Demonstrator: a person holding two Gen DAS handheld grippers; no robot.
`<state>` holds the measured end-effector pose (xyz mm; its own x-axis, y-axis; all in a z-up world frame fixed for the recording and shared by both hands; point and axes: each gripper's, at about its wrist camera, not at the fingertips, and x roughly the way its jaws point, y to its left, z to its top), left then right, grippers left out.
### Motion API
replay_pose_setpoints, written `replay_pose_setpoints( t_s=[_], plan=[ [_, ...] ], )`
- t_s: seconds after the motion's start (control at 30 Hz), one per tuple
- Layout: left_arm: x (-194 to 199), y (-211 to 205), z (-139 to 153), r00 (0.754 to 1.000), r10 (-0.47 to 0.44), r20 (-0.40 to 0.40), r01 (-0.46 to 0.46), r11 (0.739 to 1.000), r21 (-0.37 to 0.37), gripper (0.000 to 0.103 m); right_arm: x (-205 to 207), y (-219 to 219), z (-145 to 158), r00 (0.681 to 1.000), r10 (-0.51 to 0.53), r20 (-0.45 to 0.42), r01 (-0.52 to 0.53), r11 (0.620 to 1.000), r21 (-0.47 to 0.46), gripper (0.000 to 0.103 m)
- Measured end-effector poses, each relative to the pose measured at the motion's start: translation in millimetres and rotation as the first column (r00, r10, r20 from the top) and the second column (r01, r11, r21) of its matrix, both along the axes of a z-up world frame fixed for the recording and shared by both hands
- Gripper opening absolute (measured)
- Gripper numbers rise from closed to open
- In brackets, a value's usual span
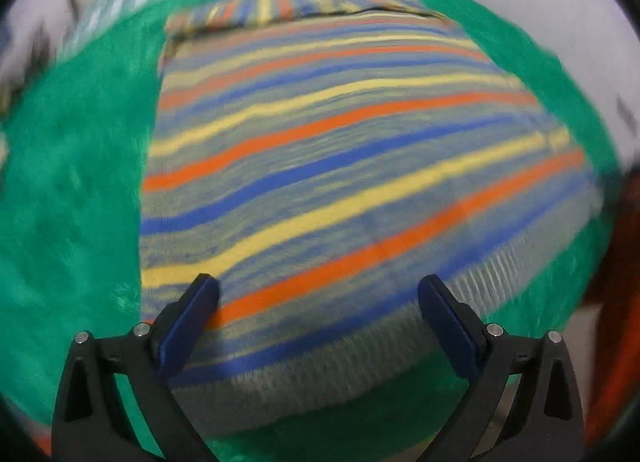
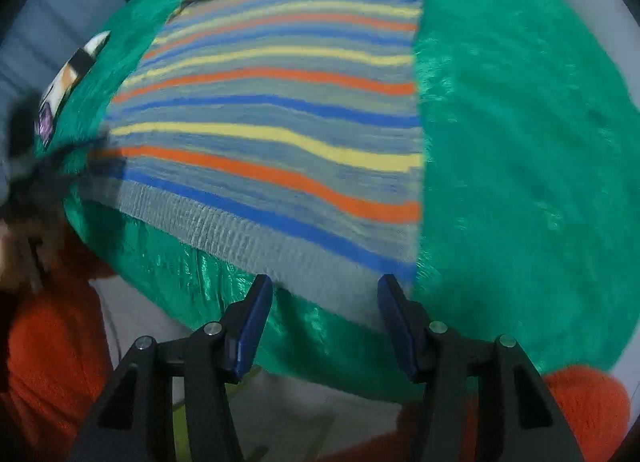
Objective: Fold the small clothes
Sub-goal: 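Position both open grippers at the ribbed hem of the sweater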
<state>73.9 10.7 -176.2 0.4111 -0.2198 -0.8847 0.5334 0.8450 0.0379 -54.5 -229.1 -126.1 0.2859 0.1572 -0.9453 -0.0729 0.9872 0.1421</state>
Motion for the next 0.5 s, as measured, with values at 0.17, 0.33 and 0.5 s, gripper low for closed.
replay_pose_setpoints(
  t_s=[0.17, 0.33, 0.5],
  plan=[
    [-11, 17, 33, 0.995, 0.099, 0.021, -0.094, 0.984, -0.152, 0.101, 3, 4, 34, 0.966, -0.053, 0.255, 0.028, 0.994, 0.102, 0.056],
    [6, 37, 33, 0.963, 0.264, 0.047, -0.249, 0.945, -0.21, 0.101, 21, 32, -7, 0.963, -0.045, 0.265, 0.027, 0.997, 0.072, 0.062],
    [15, 34, -17, 0.973, 0.231, -0.001, -0.231, 0.971, -0.067, 0.103, 18, 45, -39, 0.982, 0.039, 0.186, -0.043, 0.999, 0.017, 0.068]
  ],
)
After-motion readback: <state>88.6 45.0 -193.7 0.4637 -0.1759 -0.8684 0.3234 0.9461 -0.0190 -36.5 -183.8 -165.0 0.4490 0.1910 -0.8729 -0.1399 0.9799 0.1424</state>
